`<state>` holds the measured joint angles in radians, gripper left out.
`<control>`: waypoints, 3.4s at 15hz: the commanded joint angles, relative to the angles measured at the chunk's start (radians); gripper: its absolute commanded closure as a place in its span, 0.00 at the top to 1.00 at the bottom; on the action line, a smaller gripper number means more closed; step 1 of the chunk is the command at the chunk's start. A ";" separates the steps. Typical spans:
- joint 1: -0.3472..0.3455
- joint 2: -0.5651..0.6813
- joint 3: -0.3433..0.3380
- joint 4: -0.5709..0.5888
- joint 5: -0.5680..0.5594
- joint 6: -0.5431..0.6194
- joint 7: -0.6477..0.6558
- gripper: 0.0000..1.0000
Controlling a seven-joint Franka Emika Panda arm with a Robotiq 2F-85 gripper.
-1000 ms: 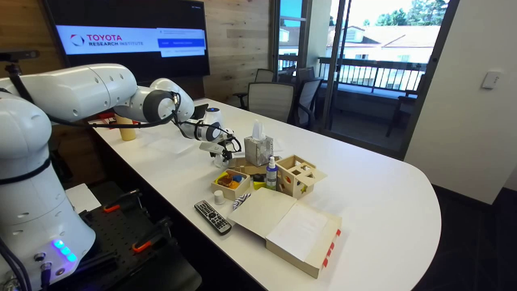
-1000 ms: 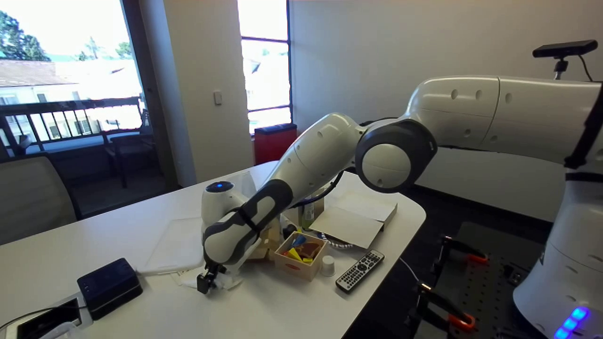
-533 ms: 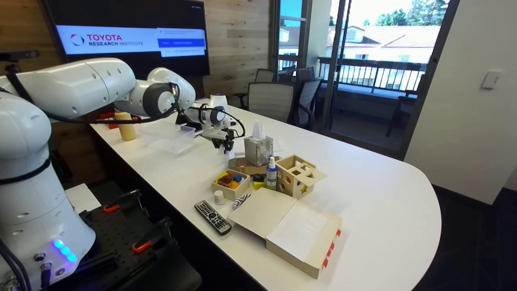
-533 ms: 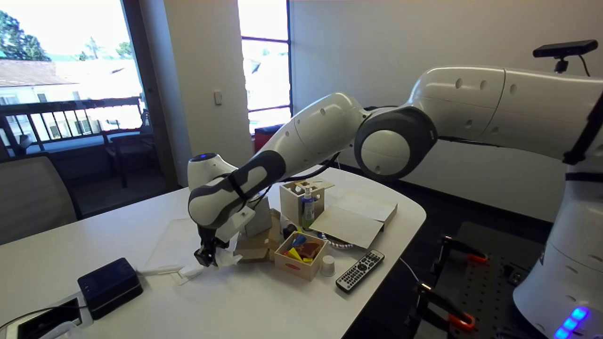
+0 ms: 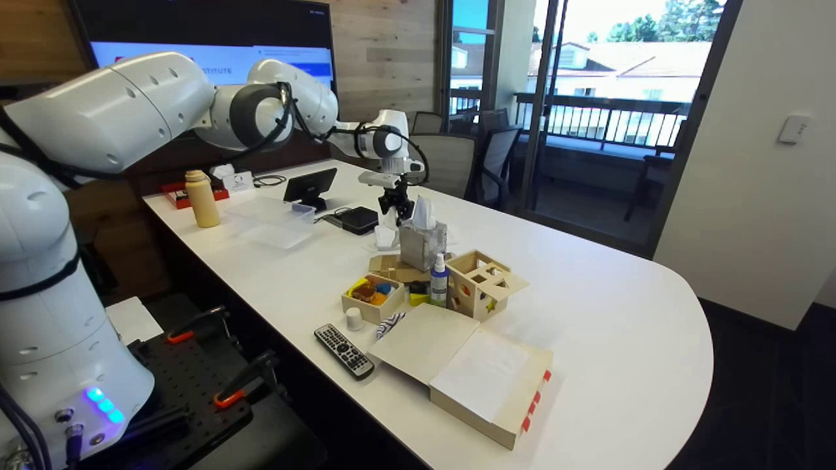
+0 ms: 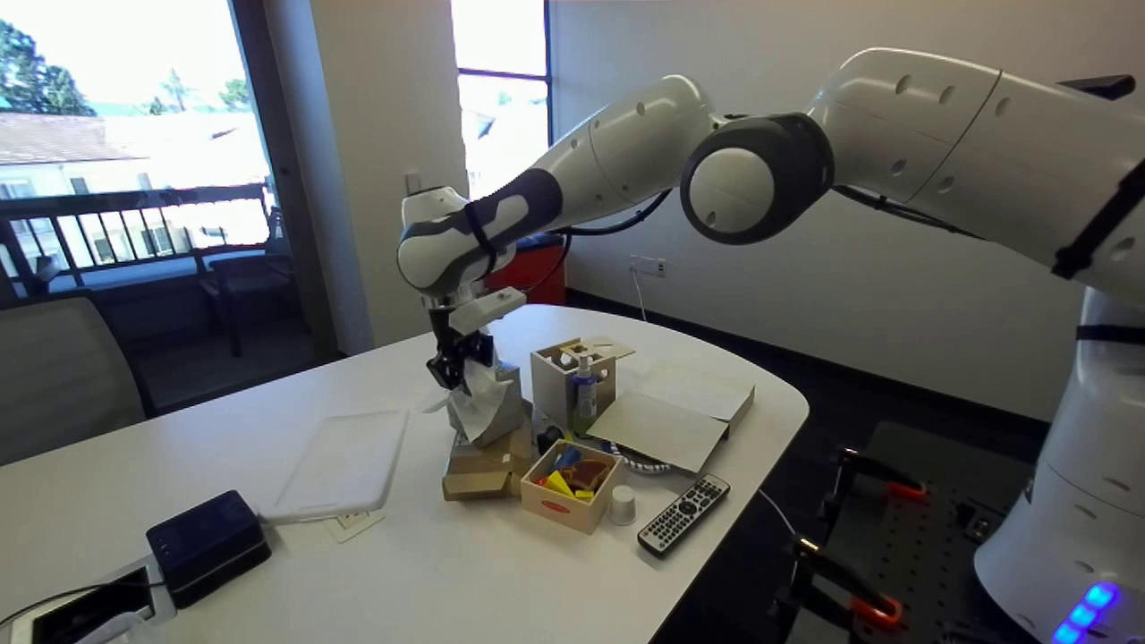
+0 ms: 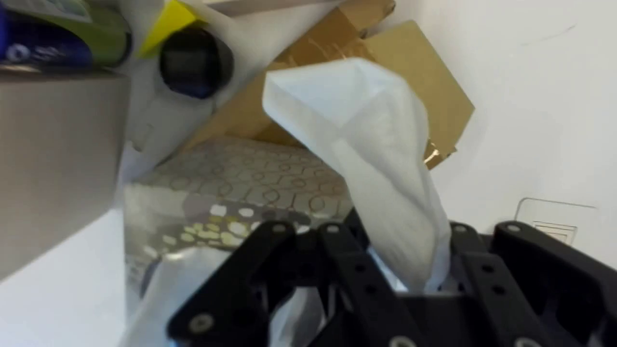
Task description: Use the napkin to wipe the book
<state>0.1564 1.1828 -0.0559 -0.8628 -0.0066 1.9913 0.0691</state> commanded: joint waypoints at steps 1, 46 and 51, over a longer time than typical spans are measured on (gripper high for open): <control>-0.075 -0.169 -0.014 -0.202 0.047 -0.022 0.056 0.03; -0.590 -0.091 -0.096 -0.625 0.160 0.699 0.047 0.03; -0.559 -0.068 -0.171 -0.613 0.166 0.735 0.125 0.03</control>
<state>-0.4261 1.0965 -0.1774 -1.5028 0.1442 2.7205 0.1436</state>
